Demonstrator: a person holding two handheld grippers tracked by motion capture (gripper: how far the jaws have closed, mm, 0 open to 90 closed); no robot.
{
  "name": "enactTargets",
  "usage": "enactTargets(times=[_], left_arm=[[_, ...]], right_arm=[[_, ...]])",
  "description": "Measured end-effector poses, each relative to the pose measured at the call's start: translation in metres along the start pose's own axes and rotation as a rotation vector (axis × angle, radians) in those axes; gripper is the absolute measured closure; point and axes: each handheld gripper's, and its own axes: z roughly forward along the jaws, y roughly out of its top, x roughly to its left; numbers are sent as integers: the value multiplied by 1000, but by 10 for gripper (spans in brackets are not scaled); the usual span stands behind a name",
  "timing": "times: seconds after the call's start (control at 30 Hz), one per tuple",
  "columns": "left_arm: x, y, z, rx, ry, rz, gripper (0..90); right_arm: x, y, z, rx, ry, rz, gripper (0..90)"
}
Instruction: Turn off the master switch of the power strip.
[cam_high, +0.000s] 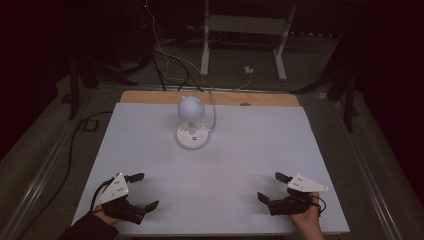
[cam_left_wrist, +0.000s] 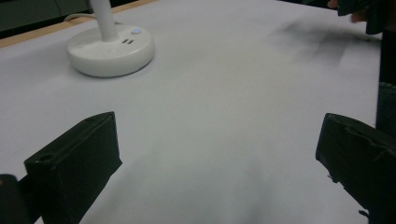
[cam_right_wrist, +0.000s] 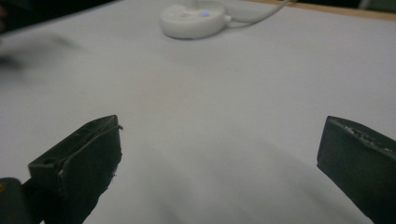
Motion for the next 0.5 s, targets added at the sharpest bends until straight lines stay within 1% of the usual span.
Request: enactTargets(times=[0.03,0.07,0.1,0.17,0.23,0.27,0.3,0.37,0.5], left_arm=[[0,0,0,0,0,0,3],[0,0,0,1,1,2,3],[1,-1,-1,11,2,1,3],[1,-1,-1,14,-4,4,3],[1,-2,0,20,-2,-3,3],[2,-2,0,21,-5,-6,3],[2,-2,0,24,-6,-7,3],[2,-3,1,27,-5,-4,3],[1,-3,1,36,-9,1,3]], right_arm=[[1,-1,1,11,-16,-16,0],[2,-2,2,1,-16,-22,0],[2,-3,3,-12,-24,-21,0],[1,-4,4,9,-34,-30,0],[1,-4,5,44,-51,-50,0],[1,-4,5,44,-51,-50,0],[2,-3,5,52,-56,-65,0],[2,-3,6,61,-64,-73,0],[2,-2,5,65,-68,-77,0]])
